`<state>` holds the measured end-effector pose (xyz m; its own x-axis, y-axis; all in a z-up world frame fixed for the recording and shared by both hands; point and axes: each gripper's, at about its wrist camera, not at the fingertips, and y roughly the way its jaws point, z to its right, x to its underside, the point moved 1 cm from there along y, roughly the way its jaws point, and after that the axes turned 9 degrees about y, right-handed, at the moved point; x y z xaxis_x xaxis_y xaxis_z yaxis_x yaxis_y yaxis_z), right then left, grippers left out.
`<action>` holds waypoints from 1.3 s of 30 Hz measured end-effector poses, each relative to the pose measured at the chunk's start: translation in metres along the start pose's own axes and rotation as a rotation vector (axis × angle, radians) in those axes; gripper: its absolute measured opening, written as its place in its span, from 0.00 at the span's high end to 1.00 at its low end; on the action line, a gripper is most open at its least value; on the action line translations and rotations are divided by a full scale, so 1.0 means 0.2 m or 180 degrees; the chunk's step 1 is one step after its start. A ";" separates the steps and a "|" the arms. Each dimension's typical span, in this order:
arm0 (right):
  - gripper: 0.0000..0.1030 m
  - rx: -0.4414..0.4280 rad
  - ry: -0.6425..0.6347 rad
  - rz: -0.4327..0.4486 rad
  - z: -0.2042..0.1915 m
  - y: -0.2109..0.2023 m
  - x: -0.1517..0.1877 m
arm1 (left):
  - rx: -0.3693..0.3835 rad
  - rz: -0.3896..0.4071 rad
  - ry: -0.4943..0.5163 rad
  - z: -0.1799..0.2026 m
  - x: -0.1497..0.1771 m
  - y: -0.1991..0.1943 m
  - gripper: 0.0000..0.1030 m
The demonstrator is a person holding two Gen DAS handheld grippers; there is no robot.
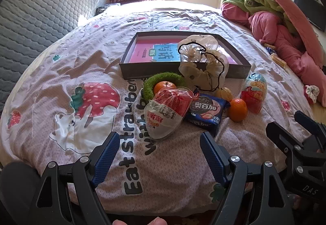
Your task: Organize objects
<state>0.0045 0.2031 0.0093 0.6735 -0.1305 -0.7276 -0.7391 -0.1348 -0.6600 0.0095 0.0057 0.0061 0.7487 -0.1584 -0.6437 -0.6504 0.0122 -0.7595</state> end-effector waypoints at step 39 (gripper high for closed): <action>0.02 -0.0002 0.0095 -0.0046 0.05 0.04 -0.01 | 0.0068 -0.0100 -0.0107 -0.05 0.02 0.09 0.21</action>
<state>-0.0031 0.2119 0.0037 0.6842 -0.1576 -0.7121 -0.7293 -0.1376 -0.6703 -0.0009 -0.0053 -0.0090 0.7729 -0.1259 -0.6219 -0.6238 0.0289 -0.7810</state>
